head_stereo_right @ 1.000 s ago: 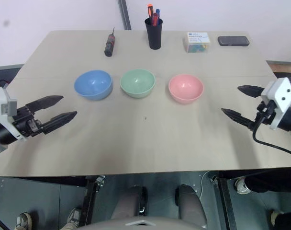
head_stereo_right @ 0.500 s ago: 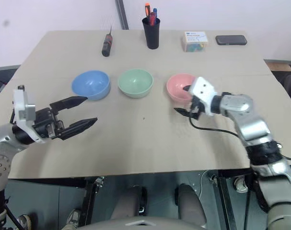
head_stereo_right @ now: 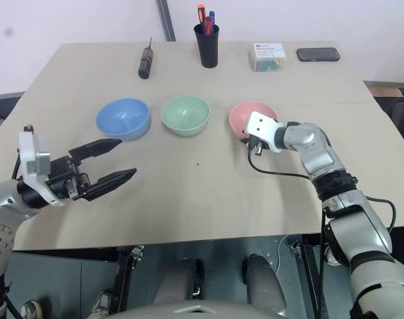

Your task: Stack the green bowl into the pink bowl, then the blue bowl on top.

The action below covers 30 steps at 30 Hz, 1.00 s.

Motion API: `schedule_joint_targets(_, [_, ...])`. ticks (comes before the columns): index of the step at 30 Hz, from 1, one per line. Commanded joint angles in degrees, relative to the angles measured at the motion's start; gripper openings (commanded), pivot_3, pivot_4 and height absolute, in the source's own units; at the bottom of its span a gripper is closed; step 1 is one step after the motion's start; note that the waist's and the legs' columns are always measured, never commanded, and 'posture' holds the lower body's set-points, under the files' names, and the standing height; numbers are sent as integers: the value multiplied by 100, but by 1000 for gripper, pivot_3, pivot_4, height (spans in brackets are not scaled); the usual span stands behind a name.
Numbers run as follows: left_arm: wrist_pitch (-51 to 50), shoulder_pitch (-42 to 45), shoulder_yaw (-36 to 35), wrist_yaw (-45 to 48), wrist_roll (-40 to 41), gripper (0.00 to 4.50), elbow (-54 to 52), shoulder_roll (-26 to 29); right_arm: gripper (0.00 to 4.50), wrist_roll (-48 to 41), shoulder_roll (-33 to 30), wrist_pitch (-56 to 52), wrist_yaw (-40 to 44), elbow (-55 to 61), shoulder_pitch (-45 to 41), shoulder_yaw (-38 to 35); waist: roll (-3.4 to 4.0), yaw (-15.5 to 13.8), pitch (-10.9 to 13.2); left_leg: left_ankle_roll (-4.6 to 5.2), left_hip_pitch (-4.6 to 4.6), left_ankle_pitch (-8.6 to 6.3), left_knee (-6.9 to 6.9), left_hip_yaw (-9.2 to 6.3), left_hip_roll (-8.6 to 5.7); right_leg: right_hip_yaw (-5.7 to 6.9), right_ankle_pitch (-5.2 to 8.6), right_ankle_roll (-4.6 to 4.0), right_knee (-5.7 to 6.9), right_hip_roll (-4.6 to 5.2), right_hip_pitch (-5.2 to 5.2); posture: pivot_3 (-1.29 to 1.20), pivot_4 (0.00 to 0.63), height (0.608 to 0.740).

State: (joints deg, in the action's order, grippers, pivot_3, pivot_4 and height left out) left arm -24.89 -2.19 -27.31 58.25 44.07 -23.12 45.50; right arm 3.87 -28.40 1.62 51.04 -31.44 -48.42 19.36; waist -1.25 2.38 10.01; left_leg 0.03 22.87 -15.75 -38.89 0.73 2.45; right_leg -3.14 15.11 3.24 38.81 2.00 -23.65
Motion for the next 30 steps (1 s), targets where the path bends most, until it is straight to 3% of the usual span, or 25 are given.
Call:
schedule_joint_targets(1, [62, 9, -152, -80, 96, 4500, -194, 5, 32, 15, -49, 148, 112, 253, -106, -178, 1, -1, 0, 0, 0, 0, 0, 0, 0, 0, 0, 0, 1, 0, 0, 0, 150, 740])
schedule_joint_targets(5, [125, 98, -45, -109, 10, 4500, -48, -18, 32, -115, -466, -337, 537, 1563, 427, -239, 4, -19, 3, 0, 2, 0, 0, -3, 0, 1, 0, 0, -1, 0, -1, 0, 150, 740])
schedule_joint_targets(11, [215, 295, 160, -216, -207, 4500, 164, -70, 32, -747, -1176, -1947, 1032, 4325, 1689, -465, 6, -74, 4, 0, 6, -1, 1, -12, -2, 8, 0, 0, -4, 2, 1, 0, 150, 740])
schedule_joint_targets(16, [256, 558, 465, -433, -565, 4500, 361, -63, 32, -791, -1226, -2640, 834, 5083, 2280, -312, 2, -21, 2, 0, -4, 0, -1, -11, -2, 7, 0, 0, 3, 0, 6, 0, 150, 740])
schedule_joint_targets(17, [263, 610, 562, -463, -697, 4500, 406, -14, 764, -895, -1154, -2754, 833, 5093, 2293, -306, 2, -25, 2, 0, -8, 0, -2, -11, -1, 6, 0, 0, 5, -4, 7, 0, 150, 740])
schedule_joint_targets(19, [169, 698, 679, -442, -782, 4500, 449, 91, 1149, -962, -1077, -2871, 787, 5132, 2283, -323, 2, -25, 2, 0, -6, 0, -2, -13, -1, 7, 0, 0, 5, -5, 7, 0, 150, 740])
schedule_joint_targets(24, [112, 986, 871, -407, -931, 4500, 456, 263, 3414, -1097, -1106, -3078, 643, 5489, 2432, -538, 0, -34, 3, 0, 1, 0, -2, -13, -2, 8, 1, 0, -1, -4, 5, 0, 150, 740])
schedule_joint_targets(26, [195, 1144, 1055, -537, -1297, 4500, 437, 380, 4171, -1254, -1030, -3076, 349, 5745, 2596, -957, 0, -48, 3, 0, 3, 0, -2, -14, -2, 9, 1, 1, -3, -4, 5, 0, 150, 740])
schedule_joint_targets(30, [-157, 1910, 1884, -950, -2290, 4500, 387, 811, 4283, -2385, -910, -3563, 175, 6681, 3094, -2168, -8, -181, 8, 0, 5, 0, -2, -15, -5, 10, 1, 1, -4, -3, 5, 0, 150, 740])
